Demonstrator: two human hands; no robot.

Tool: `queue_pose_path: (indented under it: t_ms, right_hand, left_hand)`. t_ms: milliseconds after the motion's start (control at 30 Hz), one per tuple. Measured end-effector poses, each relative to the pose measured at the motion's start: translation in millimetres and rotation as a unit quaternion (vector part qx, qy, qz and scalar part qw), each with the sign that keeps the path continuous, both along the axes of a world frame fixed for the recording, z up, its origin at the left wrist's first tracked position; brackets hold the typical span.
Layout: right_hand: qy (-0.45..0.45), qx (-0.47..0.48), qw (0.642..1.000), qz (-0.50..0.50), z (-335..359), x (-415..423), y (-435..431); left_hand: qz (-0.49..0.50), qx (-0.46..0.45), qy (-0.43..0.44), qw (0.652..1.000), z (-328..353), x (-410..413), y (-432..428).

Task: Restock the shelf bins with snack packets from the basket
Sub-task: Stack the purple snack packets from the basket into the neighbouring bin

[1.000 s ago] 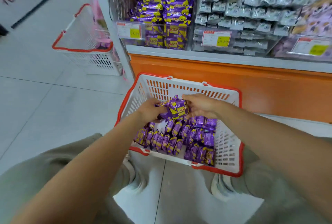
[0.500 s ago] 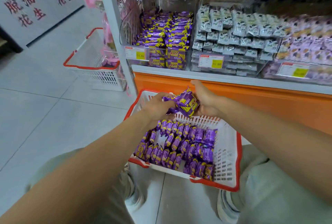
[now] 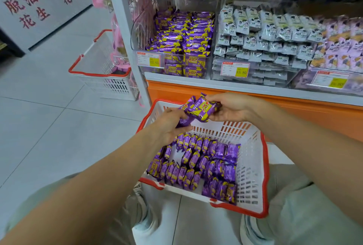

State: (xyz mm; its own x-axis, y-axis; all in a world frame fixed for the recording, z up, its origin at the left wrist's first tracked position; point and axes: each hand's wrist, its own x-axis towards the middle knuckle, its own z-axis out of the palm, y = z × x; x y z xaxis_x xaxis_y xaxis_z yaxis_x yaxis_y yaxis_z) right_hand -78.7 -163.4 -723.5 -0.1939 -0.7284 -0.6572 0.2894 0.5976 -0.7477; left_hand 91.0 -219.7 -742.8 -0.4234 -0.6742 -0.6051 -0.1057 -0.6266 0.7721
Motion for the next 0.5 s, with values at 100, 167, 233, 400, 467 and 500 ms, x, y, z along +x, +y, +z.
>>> queue_pose_path:
  t_ms: [100, 167, 233, 400, 467, 500]
  right_hand:
    - [0.0, 0.028, 1.0, -0.006, -0.6, 2.3, 6.1]
    - [0.013, 0.045, 0.999, -0.007, -3.0, 7.5, 7.8]
    - [0.03, 0.053, 0.998, -0.011, -6.3, 11.6, 7.5]
    - [0.005, 0.029, 0.999, -0.035, -4.3, 16.5, 8.6]
    - [-0.031, 0.009, 0.999, -0.039, -0.9, 17.1, 10.1]
    - [-0.058, -0.005, 0.998, -0.038, 1.2, 17.0, 10.8]
  left_hand:
    - [0.015, -0.049, -0.014, 0.999, 0.3, 2.8, 0.7]
    - [-0.014, -0.09, -0.015, 0.996, -0.9, 3.6, 6.0]
    - [-0.072, -0.16, -0.035, 0.984, -4.9, 4.3, 13.8]
    - [-0.139, -0.238, -0.05, 0.96, -3.9, 10.1, 25.5]
    - [-0.148, -0.26, -0.057, 0.952, -2.6, 12.7, 25.9]
    - [-0.15, -0.268, -0.056, 0.95, -2.7, 13.3, 25.9]
